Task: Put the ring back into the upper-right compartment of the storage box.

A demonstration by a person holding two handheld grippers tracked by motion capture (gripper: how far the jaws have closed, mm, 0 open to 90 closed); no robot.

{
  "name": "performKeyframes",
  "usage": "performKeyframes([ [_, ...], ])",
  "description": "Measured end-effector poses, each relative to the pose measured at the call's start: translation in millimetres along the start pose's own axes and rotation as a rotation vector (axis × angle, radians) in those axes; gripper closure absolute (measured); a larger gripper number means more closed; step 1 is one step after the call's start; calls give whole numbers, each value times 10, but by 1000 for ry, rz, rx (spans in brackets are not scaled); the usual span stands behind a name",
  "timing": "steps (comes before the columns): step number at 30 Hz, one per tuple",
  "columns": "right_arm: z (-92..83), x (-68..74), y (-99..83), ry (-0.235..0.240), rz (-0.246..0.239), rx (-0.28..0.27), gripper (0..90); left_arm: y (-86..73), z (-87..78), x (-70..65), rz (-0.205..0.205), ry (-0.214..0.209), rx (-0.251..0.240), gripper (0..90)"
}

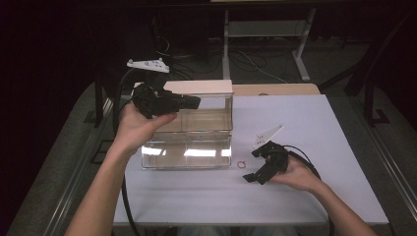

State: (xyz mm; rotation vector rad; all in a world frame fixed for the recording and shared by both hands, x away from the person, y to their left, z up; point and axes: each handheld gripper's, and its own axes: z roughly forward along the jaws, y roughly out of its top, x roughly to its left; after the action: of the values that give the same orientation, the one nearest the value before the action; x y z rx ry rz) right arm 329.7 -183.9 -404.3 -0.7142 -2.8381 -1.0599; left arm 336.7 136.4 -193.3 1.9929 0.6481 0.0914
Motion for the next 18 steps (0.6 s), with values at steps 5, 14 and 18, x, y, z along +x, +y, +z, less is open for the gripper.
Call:
performKeyframes([
  [5,52,-21,26,12,-41,10,10,-1,3,-7,0,2,3,866],
  [14,202,-12,76,18,-107,65,10,-1,2,-3,0,-1,1,866],
  [18,254,-33,69,16,-118,87,115,-2,2,-2,-1,-3,0,866],
])
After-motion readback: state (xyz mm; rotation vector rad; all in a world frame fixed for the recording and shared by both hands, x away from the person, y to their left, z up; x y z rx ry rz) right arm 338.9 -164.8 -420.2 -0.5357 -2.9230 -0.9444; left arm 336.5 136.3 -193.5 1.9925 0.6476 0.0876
